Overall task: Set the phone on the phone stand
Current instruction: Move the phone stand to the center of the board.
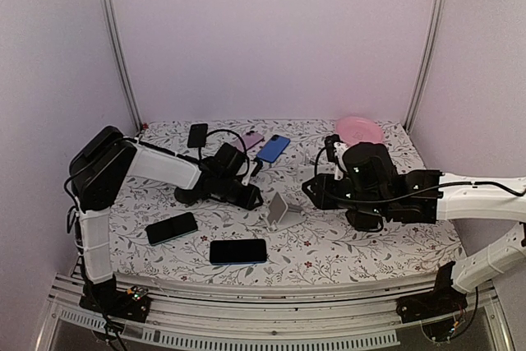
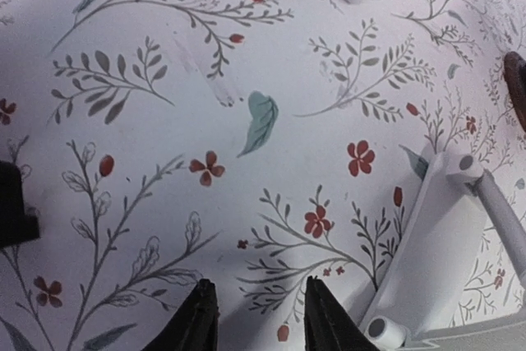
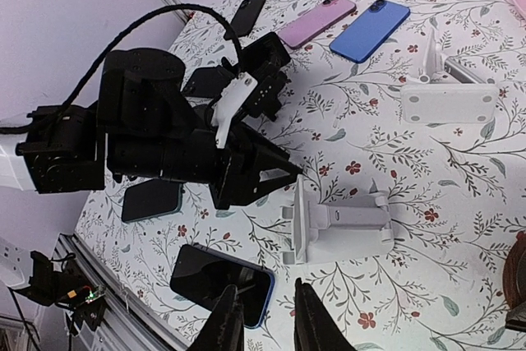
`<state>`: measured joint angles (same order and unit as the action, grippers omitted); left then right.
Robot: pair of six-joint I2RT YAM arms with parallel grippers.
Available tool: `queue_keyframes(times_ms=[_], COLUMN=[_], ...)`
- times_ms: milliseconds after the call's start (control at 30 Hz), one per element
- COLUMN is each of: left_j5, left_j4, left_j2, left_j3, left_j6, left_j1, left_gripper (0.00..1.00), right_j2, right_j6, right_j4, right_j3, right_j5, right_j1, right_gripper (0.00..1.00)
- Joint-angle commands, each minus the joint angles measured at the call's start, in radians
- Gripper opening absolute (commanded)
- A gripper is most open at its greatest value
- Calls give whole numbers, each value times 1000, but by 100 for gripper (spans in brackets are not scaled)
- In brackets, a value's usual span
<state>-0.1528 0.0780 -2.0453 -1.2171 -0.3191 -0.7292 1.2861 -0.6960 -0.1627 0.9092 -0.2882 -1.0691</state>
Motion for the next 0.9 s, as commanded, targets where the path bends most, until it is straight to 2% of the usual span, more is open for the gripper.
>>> queue_keyframes(times_ms=[0,433,867], left_j5=[43,5,-69], left_j4=[17,-43,-106], left_j2=[41,33,-64], left_j3=[71,84,-5], left_j6=[-30,-126,-204], left_j1=[-71,-214,-262], left_gripper=[36,33,32], right_j2=[-34,-62,-80], right_j6=[-1,-5,-9], right_j4=[-24,-42,-71], right_j3=[-15,-35,-52], right_j5=[-37,-57,-83], right_j1=[-12,-13,-13], right_gripper=[24,24,25])
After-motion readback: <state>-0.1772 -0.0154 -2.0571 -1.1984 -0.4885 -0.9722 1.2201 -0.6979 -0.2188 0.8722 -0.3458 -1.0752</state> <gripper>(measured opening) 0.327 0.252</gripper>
